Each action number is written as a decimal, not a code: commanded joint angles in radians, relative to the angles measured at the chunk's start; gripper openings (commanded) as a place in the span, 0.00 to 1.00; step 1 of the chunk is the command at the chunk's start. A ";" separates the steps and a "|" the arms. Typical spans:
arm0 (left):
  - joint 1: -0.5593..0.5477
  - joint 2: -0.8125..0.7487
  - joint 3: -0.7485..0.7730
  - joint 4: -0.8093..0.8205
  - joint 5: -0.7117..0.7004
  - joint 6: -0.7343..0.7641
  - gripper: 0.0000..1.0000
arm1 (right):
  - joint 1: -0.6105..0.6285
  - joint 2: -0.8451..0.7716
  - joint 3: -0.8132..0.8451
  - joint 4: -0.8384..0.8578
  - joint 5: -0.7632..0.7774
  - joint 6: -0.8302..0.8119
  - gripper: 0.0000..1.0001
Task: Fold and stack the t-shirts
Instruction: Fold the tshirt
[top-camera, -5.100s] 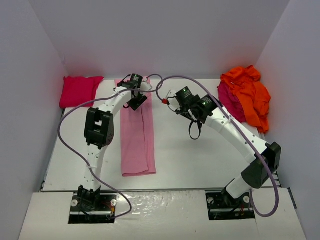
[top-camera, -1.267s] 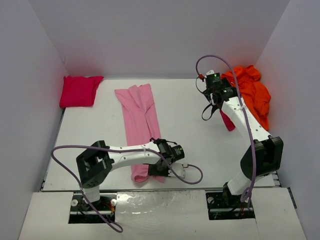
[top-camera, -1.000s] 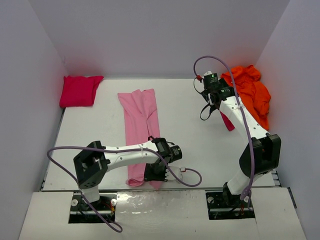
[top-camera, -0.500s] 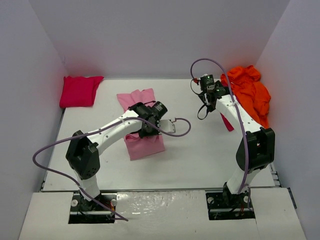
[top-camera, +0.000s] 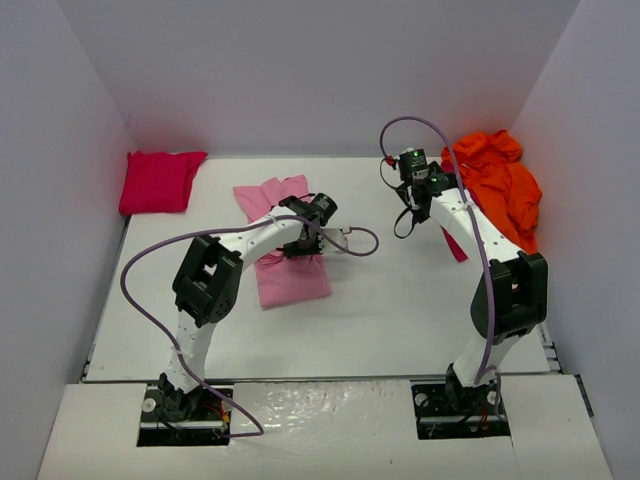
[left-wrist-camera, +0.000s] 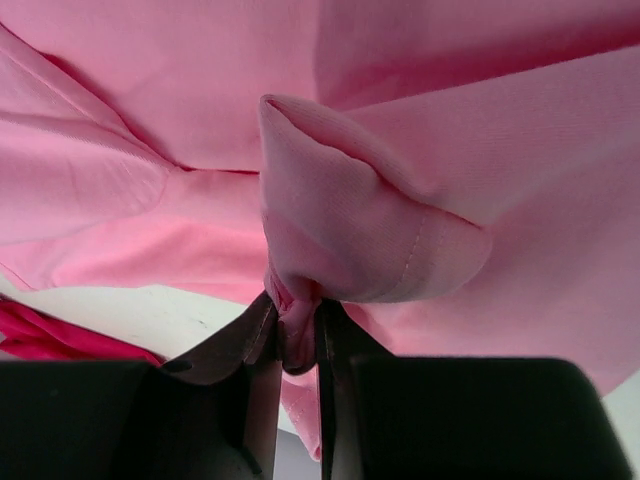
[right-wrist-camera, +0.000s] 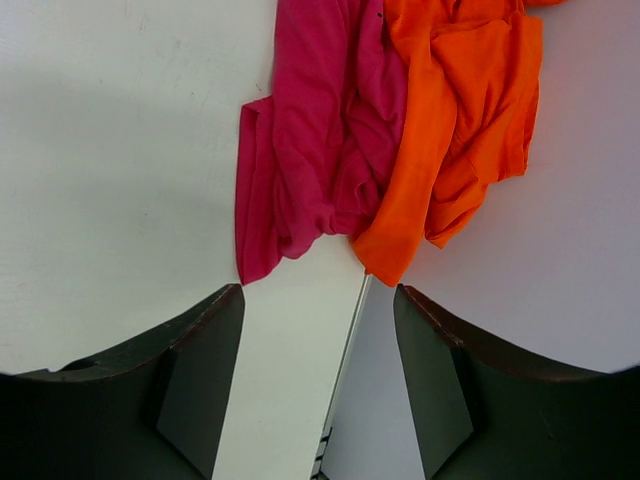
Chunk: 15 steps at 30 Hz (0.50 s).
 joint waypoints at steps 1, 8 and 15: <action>0.017 -0.043 0.053 0.083 -0.023 0.029 0.00 | 0.009 -0.001 0.002 0.033 0.003 0.015 0.56; 0.045 -0.038 0.070 0.120 -0.023 0.022 0.00 | 0.015 0.024 0.012 0.034 -0.004 0.019 0.56; 0.057 -0.054 0.035 0.263 -0.083 0.022 0.61 | 0.016 0.023 0.005 0.034 -0.005 0.021 0.58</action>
